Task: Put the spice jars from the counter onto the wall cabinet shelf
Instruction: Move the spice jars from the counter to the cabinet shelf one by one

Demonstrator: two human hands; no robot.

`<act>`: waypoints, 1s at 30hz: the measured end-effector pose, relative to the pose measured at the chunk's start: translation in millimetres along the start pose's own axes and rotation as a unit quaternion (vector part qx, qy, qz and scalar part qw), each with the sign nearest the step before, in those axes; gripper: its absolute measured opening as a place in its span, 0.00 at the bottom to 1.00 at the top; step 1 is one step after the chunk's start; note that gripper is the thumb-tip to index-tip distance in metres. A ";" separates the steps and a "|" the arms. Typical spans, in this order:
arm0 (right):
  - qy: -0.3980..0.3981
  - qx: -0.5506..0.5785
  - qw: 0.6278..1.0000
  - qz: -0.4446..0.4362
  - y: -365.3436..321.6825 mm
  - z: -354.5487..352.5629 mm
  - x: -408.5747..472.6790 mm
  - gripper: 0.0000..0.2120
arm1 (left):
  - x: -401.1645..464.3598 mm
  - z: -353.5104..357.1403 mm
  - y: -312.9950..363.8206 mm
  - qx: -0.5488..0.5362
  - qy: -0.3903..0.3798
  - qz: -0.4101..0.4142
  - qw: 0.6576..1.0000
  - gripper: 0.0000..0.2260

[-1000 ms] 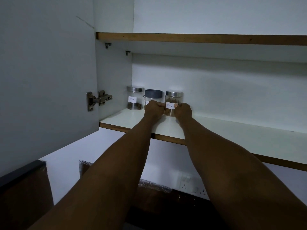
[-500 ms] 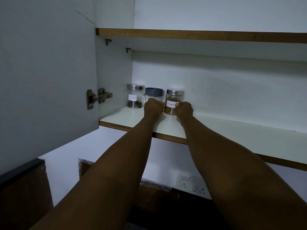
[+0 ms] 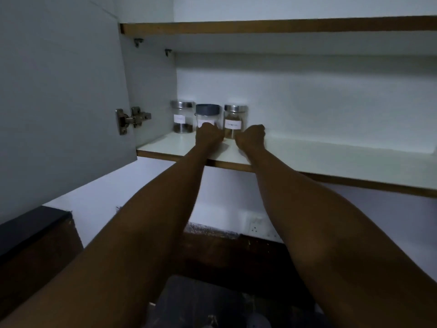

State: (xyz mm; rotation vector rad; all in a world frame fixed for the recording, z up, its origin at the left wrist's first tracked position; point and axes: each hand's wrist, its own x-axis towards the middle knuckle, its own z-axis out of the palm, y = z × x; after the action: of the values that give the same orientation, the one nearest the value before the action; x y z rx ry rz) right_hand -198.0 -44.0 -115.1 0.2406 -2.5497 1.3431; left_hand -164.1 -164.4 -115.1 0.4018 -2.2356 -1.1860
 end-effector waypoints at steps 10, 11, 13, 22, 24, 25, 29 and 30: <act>0.103 -0.015 0.965 -0.241 52.6 -34.4 -131.1 0.18 | -147.2 27.7 -5.4 0.012 0.094 0.265 0.960 0.11; 0.112 0.041 0.952 -0.283 68.2 -39.8 -142.9 0.18 | -161.0 36.7 -13.8 -0.020 0.120 0.296 0.948 0.11; 0.118 0.101 0.932 -0.326 107.3 -49.4 -165.4 0.22 | -193.9 68.5 -33.8 -0.083 0.134 0.334 0.930 0.13; 0.036 0.062 0.988 -0.133 296.3 -63.0 -235.7 0.20 | -332.4 198.1 -106.2 -0.120 -0.141 0.197 0.963 0.20; -0.006 0.026 0.998 -0.064 335.8 -70.1 -254.8 0.21 | -362.7 217.2 -116.3 -0.092 -0.214 0.165 0.958 0.21; -0.026 0.008 0.999 -0.032 357.4 -74.1 -268.2 0.21 | -380.8 226.6 -121.8 -0.081 -0.253 0.148 0.953 0.22; -0.101 -0.073 0.989 0.081 424.7 -89.7 -320.8 0.14 | -439.2 254.5 -140.1 -0.006 -0.395 0.094 0.914 0.21; -0.125 -0.099 0.981 0.114 438.3 -93.3 -335.5 0.13 | -452.3 259.4 -143.6 0.010 -0.423 0.078 0.903 0.19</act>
State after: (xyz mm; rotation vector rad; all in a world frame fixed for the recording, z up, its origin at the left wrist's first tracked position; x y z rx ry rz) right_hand 22.2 289.2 -507.4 0.0853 -2.9779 1.1829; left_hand 35.3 153.4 -504.6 -0.3751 -2.9199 -1.4181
